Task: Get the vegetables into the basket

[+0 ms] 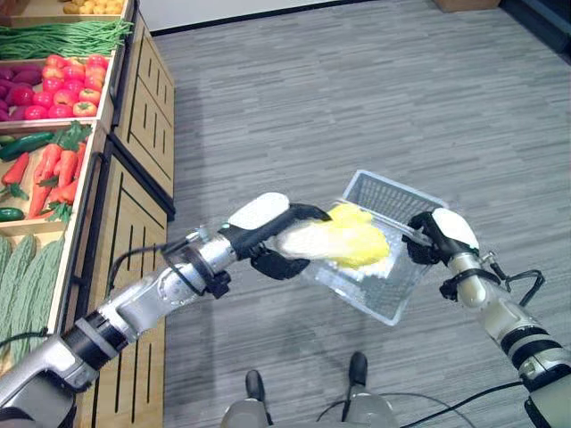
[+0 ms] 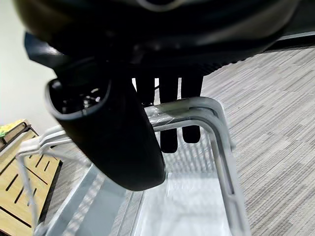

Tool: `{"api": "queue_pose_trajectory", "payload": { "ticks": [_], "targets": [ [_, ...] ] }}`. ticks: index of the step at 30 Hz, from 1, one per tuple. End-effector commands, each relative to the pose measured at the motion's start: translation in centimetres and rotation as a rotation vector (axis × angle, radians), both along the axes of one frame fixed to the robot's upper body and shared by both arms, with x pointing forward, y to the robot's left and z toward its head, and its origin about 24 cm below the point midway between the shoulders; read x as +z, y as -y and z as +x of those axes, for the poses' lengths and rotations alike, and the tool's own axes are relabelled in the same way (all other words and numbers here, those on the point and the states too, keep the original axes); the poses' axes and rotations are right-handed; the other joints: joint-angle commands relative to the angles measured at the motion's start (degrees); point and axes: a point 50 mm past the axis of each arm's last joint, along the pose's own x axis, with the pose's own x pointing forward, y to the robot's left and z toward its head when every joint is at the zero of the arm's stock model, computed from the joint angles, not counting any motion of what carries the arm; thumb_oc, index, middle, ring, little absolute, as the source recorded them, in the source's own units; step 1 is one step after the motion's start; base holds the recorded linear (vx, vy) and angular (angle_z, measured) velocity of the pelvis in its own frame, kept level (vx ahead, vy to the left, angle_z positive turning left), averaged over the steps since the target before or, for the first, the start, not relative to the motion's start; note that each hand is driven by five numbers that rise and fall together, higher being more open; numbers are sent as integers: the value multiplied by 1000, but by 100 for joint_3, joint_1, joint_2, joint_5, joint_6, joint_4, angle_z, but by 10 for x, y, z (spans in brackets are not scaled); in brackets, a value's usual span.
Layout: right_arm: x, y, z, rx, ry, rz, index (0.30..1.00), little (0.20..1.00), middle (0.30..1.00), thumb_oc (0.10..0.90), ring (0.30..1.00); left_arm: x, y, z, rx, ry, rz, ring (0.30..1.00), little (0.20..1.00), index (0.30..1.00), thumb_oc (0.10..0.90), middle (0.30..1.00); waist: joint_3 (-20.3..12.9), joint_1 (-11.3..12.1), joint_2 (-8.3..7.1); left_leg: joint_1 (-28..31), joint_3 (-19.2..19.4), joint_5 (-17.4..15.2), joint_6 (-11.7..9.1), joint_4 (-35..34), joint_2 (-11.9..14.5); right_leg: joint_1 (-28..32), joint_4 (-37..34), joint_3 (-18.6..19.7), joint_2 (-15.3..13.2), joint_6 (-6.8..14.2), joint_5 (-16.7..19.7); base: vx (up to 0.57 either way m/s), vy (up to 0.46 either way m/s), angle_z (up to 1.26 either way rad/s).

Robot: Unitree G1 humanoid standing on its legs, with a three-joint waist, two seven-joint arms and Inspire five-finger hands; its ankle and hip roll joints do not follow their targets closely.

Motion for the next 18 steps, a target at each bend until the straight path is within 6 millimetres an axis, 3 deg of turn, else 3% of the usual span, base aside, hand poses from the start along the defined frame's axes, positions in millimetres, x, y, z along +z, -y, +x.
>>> {"api": "queue_pose_trajectory", "payload": {
  "ticks": [1, 7, 11, 18],
  "targets": [
    [79, -35, 42, 101, 391, 98, 300, 300, 300, 400, 300, 24, 15, -2, -94, 163, -76, 300, 300, 300, 400, 300, -509, -24, -298, -118, -312, -107, -272, 3, 127, 172, -3, 174, -243, 397, -441, 0, 0, 0],
    [83, -58, 46, 151, 424, 206, 300, 300, 300, 400, 300, 3, 24, 2, -82, 121, -37, 300, 300, 300, 400, 300, -545, -74, -264, -63, -294, -138, -260, 3, 125, 208, -3, 203, -247, 387, -452, 0, 0, 0],
    [79, -86, 38, 225, 438, 385, 300, 300, 300, 400, 300, -32, 24, 18, 54, 94, 17, 300, 300, 300, 400, 300, -589, -157, -279, -9, -258, -178, -244, 3, 119, 245, -3, 250, -239, 383, -476, 28, 8, -5],
    [80, -111, 25, 336, 440, 566, 300, 300, 300, 400, 300, -68, 17, 34, 227, 95, 102, 300, 300, 300, 400, 300, -622, -222, -348, 20, -189, -201, -240, 3, 133, 207, -3, 333, -207, 390, -474, 17, -2, -4]
  ]
}}
